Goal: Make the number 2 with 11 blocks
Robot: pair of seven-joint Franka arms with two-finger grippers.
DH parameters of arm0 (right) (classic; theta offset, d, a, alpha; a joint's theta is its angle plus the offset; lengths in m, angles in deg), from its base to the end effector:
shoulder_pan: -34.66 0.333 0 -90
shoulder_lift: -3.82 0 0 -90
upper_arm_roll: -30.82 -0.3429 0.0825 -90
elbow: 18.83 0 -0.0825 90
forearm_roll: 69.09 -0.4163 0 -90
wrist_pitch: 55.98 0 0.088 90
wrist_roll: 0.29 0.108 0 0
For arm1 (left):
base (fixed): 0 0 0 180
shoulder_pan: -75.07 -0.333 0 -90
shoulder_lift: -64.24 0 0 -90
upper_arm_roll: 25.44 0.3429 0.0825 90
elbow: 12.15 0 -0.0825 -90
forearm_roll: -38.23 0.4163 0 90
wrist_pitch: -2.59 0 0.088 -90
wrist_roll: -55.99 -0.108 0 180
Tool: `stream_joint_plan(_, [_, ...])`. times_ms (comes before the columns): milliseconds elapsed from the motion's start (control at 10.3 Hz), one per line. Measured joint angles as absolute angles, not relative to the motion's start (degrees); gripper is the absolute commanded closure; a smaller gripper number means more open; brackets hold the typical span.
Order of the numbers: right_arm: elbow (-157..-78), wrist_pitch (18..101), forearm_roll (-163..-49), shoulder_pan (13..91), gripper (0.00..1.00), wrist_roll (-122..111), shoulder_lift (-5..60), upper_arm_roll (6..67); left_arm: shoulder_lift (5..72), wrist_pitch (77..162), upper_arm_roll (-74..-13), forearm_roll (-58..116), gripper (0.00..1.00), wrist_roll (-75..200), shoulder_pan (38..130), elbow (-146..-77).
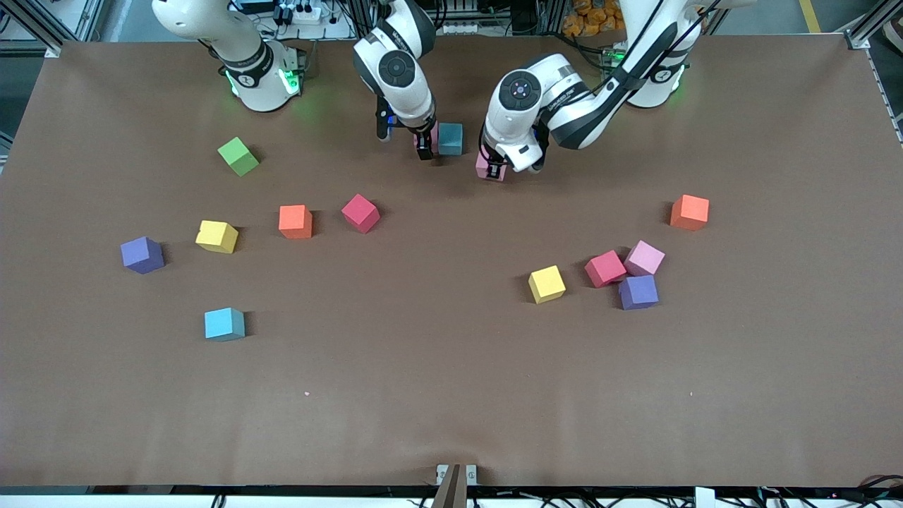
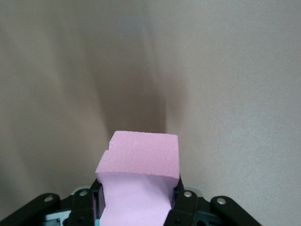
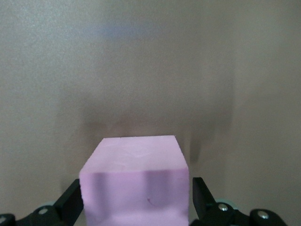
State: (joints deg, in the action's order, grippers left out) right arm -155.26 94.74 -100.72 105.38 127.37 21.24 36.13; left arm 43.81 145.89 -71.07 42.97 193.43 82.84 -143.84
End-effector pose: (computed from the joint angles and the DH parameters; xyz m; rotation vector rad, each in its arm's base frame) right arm 0.2287 0.4649 0.1850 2.1553 -2.1611 -0.3386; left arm 0.3207 -0.4454 0.2344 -2.3207 -2.0053 0.3082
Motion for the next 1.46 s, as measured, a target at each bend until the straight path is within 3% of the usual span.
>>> stream_joint_plan(779, [-154.4,87.5,-96.6,105.4,0.00,127.3,17.1,38.7,43.1,147.1,-71.1,43.0,0.68,207.8,84.6,-145.0])
stream_joint_plan(1461, [-154.3,81.5,-91.7,105.2,0.00,106.6,14.3,55.9,43.2,153.6,-71.5,43.0,0.68,211.5,87.4,-148.6])
